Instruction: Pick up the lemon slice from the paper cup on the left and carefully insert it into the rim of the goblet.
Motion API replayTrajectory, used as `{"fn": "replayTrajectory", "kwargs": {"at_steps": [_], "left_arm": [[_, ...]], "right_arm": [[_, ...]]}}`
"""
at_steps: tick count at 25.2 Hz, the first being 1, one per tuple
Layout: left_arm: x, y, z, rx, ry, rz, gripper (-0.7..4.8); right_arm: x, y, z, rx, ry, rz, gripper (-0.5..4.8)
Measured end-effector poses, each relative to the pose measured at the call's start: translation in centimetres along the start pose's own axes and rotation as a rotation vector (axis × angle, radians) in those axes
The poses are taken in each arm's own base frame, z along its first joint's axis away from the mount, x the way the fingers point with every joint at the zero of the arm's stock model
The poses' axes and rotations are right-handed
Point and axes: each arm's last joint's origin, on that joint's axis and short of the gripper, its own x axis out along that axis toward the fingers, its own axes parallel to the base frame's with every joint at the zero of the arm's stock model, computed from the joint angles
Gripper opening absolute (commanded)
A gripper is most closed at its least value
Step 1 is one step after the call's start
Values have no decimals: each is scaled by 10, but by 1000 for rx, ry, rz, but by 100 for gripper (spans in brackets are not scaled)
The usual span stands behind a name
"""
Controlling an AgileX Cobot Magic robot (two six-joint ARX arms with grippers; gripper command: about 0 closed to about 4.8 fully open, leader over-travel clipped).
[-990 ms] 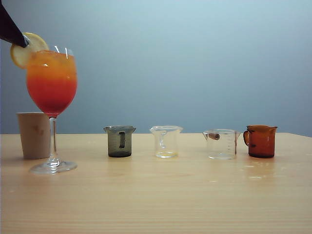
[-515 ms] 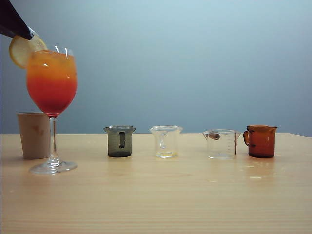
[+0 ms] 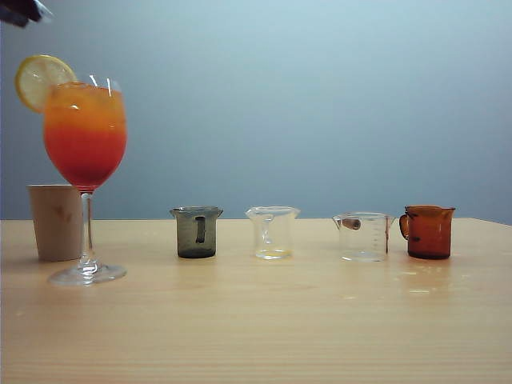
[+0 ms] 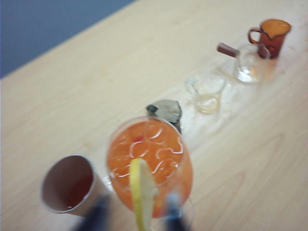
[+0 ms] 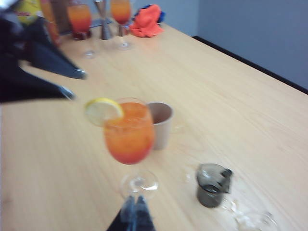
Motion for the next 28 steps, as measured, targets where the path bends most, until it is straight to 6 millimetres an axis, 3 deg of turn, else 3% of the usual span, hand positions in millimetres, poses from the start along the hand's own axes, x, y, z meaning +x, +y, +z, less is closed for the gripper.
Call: {"fn": "replayTrajectory", "kwargs": {"at_steps": [6,12,16,24,28], "left_arm": [[-22,-10,5,-57,-60,58,-5],[-39,-19,10,-152,-137,91,-5],[-51,-26,9,-188,-180,146,-5],[-68,-40,-2,-220,-237,250,-5],[-78,-50,-18,-285,-297,385,-5]], "right_arm": [[-9,-3,-9,35,82,-64,-4],[-45,-12,-19,70,36,-228,-4],[-68,-10,-38,95,15,-318,-4],[-87,-1,-63,134,-54,-397,-4],[-98,4,-86,143,-101,-483,-4]]}}
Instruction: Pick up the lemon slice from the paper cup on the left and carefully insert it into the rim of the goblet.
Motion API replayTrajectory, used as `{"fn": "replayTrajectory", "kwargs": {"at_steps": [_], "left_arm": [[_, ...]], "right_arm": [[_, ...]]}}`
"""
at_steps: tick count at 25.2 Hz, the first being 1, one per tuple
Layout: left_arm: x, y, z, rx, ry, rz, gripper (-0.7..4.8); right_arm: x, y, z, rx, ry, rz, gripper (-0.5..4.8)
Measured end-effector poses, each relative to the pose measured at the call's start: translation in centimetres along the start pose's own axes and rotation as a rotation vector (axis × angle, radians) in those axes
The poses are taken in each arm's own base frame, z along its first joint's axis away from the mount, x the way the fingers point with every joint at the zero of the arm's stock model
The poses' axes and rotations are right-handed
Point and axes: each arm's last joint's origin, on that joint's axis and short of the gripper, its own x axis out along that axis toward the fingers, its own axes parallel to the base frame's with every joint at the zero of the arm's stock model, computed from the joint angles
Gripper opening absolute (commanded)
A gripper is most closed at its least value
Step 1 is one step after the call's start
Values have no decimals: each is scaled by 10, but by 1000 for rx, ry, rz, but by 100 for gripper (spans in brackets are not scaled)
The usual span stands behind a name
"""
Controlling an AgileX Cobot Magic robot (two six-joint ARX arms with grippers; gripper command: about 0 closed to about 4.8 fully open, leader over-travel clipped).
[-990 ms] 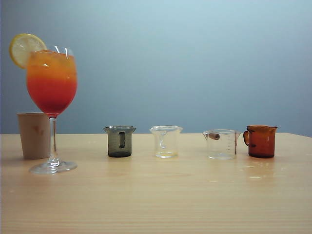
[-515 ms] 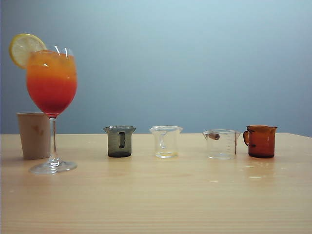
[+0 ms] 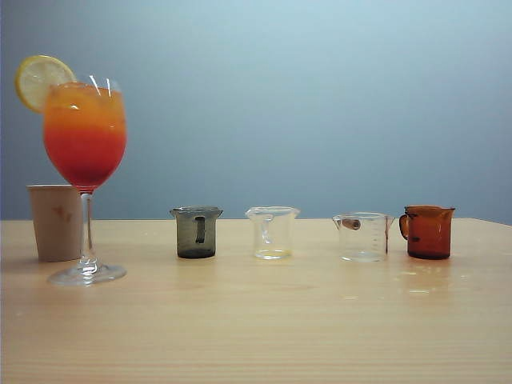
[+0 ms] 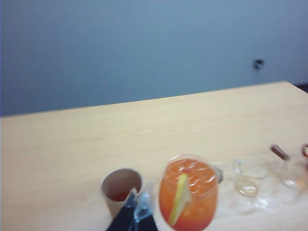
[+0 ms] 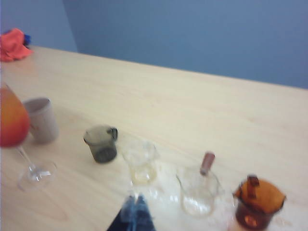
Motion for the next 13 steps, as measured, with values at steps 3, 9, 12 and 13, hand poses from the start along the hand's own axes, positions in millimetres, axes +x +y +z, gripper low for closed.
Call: {"fn": "replayTrajectory", "kwargs": {"at_steps": [3,9,12,13], "left_arm": [[-5,0,-13,-41,-36,46,-5],[0,1,-48,-99,-97,138,-5],[8,2,-71,-103,-99,140,-5],[10,2,-76,-104,-97,141,-5]], "right_arm": [[-1,-1,-12,1,18,-7,-4],[4,-9,-45,64,-63,-60,-4],[7,-17,-65,102,-41,-109,-4],[8,-18,-70,111,-29,-117,-4]]}}
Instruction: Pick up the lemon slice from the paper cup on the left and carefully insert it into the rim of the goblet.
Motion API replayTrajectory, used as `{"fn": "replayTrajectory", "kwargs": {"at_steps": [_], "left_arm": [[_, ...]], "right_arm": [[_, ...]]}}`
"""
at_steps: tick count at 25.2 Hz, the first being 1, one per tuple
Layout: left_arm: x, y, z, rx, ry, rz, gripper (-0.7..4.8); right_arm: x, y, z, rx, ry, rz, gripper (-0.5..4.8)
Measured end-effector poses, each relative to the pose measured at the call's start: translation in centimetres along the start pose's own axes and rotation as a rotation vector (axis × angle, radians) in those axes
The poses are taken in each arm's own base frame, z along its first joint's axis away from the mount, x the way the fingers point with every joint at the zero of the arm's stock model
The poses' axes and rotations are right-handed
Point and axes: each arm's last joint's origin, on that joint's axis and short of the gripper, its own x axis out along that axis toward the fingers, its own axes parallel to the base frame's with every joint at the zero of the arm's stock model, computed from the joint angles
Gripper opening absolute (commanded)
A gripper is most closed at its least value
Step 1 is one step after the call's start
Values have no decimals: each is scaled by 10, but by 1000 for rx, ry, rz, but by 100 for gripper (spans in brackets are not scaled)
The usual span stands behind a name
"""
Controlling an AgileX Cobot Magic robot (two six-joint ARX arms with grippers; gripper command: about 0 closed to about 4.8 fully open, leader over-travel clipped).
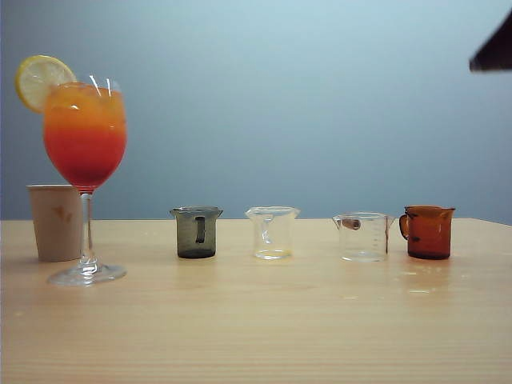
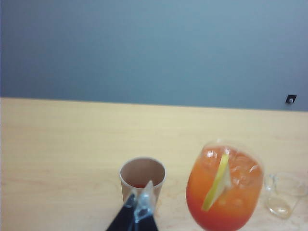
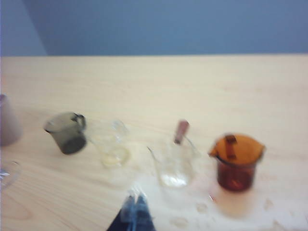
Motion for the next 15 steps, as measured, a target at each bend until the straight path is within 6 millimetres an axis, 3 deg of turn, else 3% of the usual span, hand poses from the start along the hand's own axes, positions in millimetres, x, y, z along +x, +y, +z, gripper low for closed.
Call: {"fn": "replayTrajectory", "kwargs": {"at_steps": [9,13,15], "left_arm": [[18,6,-54,-24,82,21,-5],[24,8,-73,-23,85,41,-6],[26,9,-84,-24,91,44,-5]], "right_arm": [[3,-12,-30,18,83,-68,-3],[3,-15,-38,17,118,-91,53],[3,-15,-39,16,128,-105,53]]}}
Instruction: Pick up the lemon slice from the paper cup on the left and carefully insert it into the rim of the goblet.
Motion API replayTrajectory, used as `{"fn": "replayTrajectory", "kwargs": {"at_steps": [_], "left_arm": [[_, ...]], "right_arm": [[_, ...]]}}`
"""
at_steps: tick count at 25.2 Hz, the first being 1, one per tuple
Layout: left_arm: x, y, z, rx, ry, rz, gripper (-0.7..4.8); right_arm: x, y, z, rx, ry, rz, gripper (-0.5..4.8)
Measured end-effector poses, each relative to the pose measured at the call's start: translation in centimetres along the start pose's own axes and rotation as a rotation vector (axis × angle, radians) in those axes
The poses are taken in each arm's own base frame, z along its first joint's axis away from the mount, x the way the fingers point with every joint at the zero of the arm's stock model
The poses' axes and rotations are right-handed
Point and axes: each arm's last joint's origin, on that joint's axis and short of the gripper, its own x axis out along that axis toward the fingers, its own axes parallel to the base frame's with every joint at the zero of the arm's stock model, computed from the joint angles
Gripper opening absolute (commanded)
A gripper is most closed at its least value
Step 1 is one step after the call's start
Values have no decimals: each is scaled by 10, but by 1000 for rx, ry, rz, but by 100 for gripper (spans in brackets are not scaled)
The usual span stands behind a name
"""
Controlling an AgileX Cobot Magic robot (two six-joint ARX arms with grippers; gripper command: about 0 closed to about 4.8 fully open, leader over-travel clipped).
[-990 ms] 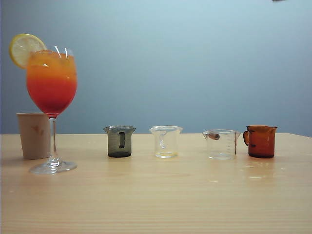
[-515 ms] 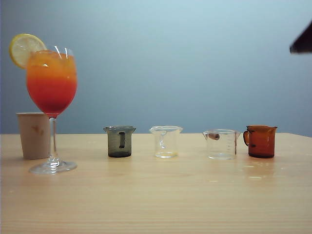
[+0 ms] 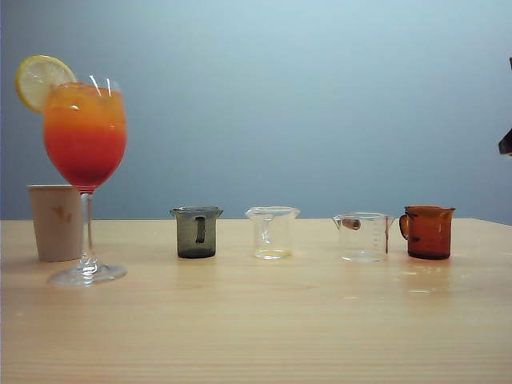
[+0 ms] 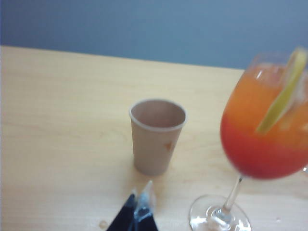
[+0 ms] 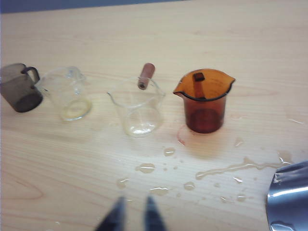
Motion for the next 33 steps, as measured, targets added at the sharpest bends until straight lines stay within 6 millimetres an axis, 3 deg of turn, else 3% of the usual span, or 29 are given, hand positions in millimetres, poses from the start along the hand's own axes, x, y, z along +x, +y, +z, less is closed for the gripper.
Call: {"fn": "replayTrajectory", "kwargs": {"at_steps": [4,17,22,28,33], "left_arm": [[7,2,-24,2,-35,3,-6],[7,3,-22,1,-50,38,4],[7,4,-22,1,-50,41,4],[6,3,-22,1,-58,40,4],[-2,9,-14,4,-162,97,4]], "right_arm": [[0,-1,-4,-3,37,-11,53],[-11,-2,1,5,-42,-2,53],[-16,-14,-15,28,-135,-61,53],[-12,-35,-49,66,-41,-226,53],[-18,-42,-53,86,-20,-292,53]]}}
